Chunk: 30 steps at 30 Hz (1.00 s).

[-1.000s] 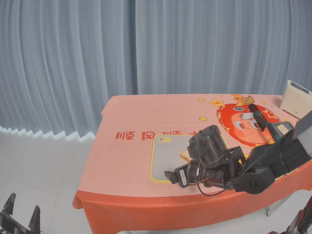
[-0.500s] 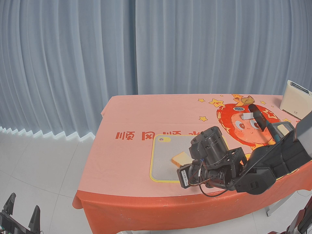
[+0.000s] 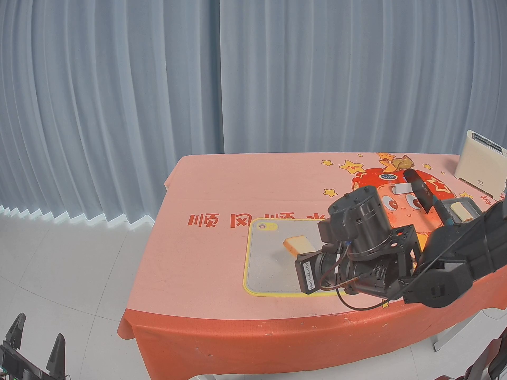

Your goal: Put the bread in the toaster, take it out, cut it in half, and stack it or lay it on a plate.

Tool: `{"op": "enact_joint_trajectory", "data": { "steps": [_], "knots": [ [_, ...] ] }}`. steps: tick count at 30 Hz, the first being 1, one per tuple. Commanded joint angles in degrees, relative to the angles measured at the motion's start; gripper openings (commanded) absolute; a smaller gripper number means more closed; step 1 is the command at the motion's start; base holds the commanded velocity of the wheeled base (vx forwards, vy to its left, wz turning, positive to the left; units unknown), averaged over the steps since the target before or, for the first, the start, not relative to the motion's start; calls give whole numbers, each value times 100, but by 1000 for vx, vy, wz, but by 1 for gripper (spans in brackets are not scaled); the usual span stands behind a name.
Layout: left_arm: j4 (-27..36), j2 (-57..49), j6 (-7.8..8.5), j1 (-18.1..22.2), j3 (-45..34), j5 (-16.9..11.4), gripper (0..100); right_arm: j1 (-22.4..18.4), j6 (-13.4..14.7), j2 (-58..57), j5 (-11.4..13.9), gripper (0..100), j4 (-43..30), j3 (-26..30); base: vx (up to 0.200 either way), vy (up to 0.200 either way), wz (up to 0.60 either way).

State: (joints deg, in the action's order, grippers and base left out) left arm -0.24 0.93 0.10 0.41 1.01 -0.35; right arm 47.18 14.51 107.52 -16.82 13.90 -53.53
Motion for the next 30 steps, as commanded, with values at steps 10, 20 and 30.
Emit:
{"op": "enact_joint_trajectory", "data": {
  "steps": [10, 20, 30],
  "knots": [
    [-2, -93, -10, 2, -101, 0, 100, -33, 52, -1172, 4, 0, 43, 449, 0, 0, 0],
    [-2, -93, -10, 2, -101, 0, 100, -174, 96, -1787, 4, 0, 43, 747, 0, 0, 0],
    [-2, -93, -10, 2, -101, 0, 100, -323, 193, -2253, 91, 0, 43, 1108, 0, 0, 0]
  ]
}}
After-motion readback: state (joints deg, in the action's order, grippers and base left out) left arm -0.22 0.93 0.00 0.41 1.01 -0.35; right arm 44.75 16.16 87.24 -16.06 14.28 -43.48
